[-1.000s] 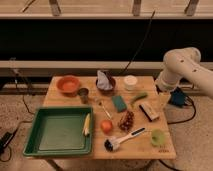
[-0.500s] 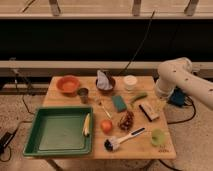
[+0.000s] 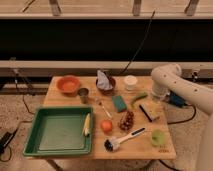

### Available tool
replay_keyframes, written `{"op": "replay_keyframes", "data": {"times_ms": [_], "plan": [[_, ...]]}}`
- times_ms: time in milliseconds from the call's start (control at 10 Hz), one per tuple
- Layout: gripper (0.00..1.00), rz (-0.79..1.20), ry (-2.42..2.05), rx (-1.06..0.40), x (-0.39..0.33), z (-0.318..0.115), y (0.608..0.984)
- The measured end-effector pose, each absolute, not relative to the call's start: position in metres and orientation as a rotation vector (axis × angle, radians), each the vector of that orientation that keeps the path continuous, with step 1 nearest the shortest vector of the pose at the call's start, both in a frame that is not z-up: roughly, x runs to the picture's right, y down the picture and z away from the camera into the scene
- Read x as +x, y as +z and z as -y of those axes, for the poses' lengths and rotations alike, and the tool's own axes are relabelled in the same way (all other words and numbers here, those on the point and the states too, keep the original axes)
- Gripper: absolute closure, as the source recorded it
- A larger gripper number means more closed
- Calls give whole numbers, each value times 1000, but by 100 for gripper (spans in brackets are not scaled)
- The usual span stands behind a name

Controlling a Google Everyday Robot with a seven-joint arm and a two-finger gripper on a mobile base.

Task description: Place eraser in plastic cup

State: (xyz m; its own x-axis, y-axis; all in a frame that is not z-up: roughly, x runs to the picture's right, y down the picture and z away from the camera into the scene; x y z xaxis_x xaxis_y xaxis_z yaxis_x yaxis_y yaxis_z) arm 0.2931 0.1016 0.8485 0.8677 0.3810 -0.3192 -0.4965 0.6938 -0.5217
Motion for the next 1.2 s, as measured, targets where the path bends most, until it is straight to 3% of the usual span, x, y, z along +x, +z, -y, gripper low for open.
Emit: {"op": "replay_keyframes", "data": {"times_ms": [1200], "plan": [[20, -267, 773, -742, 276, -123, 890]]}}
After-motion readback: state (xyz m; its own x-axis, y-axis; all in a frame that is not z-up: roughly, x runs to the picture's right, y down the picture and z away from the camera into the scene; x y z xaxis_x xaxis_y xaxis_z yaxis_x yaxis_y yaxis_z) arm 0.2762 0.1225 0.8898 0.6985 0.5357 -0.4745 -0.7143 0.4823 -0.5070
